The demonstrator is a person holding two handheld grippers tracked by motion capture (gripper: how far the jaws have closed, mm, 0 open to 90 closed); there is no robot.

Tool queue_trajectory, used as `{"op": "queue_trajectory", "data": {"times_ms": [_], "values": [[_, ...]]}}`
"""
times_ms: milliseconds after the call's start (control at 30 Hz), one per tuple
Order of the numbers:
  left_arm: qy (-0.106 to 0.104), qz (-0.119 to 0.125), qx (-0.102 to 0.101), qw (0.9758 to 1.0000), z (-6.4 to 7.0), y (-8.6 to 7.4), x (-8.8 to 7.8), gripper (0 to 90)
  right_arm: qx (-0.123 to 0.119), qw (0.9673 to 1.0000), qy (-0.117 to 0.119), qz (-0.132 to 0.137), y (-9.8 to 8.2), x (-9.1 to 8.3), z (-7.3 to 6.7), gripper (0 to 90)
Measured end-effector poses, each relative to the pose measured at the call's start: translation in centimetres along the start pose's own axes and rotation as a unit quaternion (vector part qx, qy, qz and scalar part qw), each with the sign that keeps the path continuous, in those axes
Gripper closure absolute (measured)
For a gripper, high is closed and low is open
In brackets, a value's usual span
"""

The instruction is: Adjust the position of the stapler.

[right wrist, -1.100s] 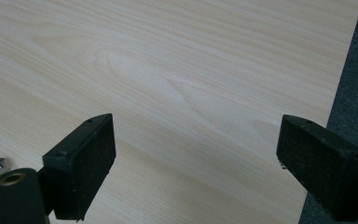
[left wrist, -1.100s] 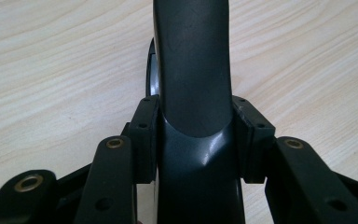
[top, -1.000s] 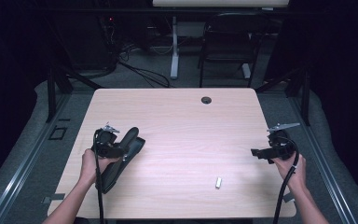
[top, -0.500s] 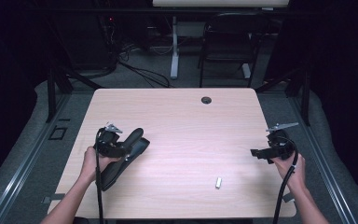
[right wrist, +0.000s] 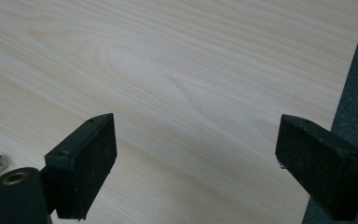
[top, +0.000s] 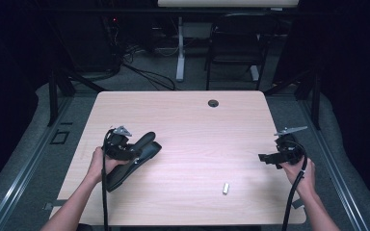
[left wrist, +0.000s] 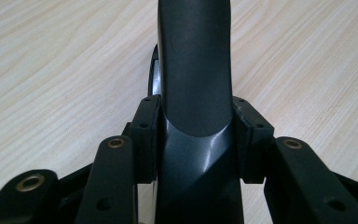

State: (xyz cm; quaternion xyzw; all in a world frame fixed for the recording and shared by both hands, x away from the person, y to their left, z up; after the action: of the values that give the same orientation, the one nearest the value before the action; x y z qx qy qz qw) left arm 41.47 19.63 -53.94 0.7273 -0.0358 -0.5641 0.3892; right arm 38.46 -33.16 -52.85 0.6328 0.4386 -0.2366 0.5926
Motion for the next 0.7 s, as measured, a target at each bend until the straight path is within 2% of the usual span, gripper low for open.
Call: {"op": "queue_trajectory", "data": {"times_ms": [167,367,433,567,700], "values": [[-0.011,0.003,0.013,0.9998,0.1,0.3,0.2,58.8,0.000,1.0000,0.003,-0.001,0.0,0.1,-0.1,12.1],[-0.026,0.004,0.041,0.9988,0.2,1.0,0.8,58.8,-0.003,1.0000,0.002,-0.003,0.1,0.2,-0.3,12.3],[-0.029,0.006,0.042,0.9987,0.3,1.1,0.9,58.9,-0.003,1.0000,0.003,-0.002,0.1,0.2,-0.3,12.3],[-0.041,0.007,0.060,0.9973,0.4,1.7,1.3,58.9,-0.005,1.0000,0.001,-0.004,0.1,0.2,-0.3,12.5],[-0.046,0.010,0.069,0.9965,0.5,2.0,1.6,58.9,-0.005,1.0000,0.000,-0.003,0.1,0.2,-0.3,12.6]]}}
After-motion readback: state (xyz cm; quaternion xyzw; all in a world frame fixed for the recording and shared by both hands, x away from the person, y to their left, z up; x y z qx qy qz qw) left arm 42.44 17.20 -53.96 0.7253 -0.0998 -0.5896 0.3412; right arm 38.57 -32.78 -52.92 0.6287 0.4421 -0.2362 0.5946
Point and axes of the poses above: each handheld gripper's, and its own axes: x roughly forward along the jaws, y roughly out of its top, z roughly to its right, the point moved 3 cm from there along x, roughly forward along the jaws, and after that the axes turned 14 degrees about x, right-handed, at the moved point
